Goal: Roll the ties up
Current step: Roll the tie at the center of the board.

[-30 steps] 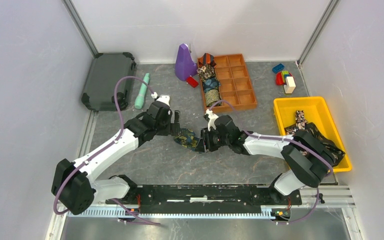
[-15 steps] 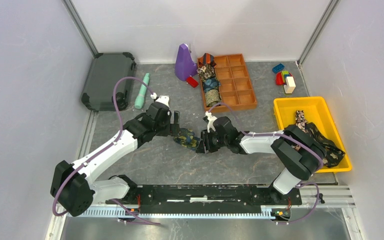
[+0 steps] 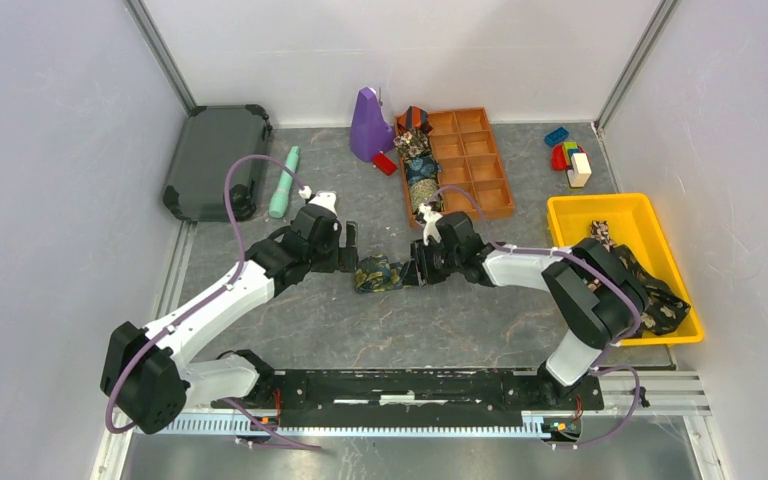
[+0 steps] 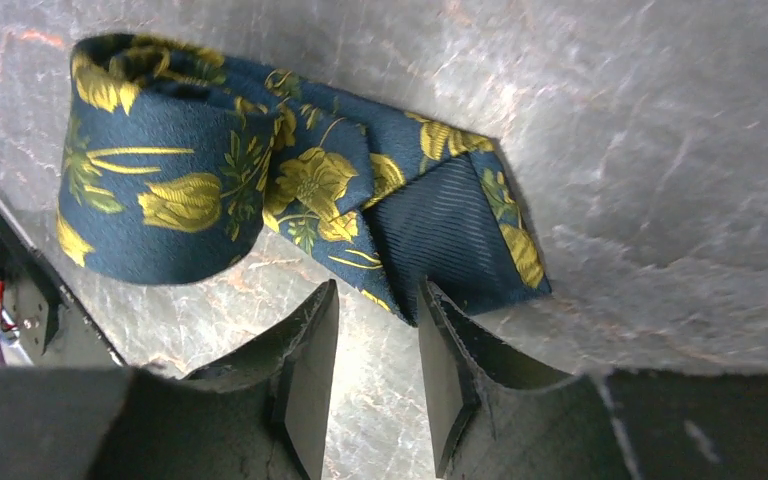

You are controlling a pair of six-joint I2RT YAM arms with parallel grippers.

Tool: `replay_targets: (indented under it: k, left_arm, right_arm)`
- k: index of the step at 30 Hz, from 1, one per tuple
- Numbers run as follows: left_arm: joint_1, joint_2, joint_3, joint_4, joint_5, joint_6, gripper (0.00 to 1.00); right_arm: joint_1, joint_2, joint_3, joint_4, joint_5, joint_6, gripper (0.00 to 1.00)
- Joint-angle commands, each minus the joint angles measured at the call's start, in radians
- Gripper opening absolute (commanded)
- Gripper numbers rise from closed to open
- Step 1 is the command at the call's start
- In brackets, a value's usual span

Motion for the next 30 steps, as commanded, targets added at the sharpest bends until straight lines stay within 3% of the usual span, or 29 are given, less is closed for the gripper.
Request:
replay_targets:
  k: [1,8,17,30]
  left_arm:
    - [0.005,-0.011,-0.008,0.047,-0.021,-0.041,0.96]
    - [0.009,-0.034,-0.052,0.070,-0.026,-0.066,0.97]
    - [0.013,-0.063,-0.102,0.098,-0.007,-0.092,0.98]
    - [0.012,-0.079,-0.140,0.119,0.017,-0.105,0.98]
  right_arm:
    - [-0.023,0.015,0.111,-0.149,0.026,-0.116,0.43]
    - [-0.024,-0.059,0.199,-0.274,0.071,-0.150,0.52]
    - [0.034,-0.090,0.315,-0.278,0.076,-0.080,0.59]
    - [0.094,0.014,0.361,-0.238,0.096,-0.035,0.53]
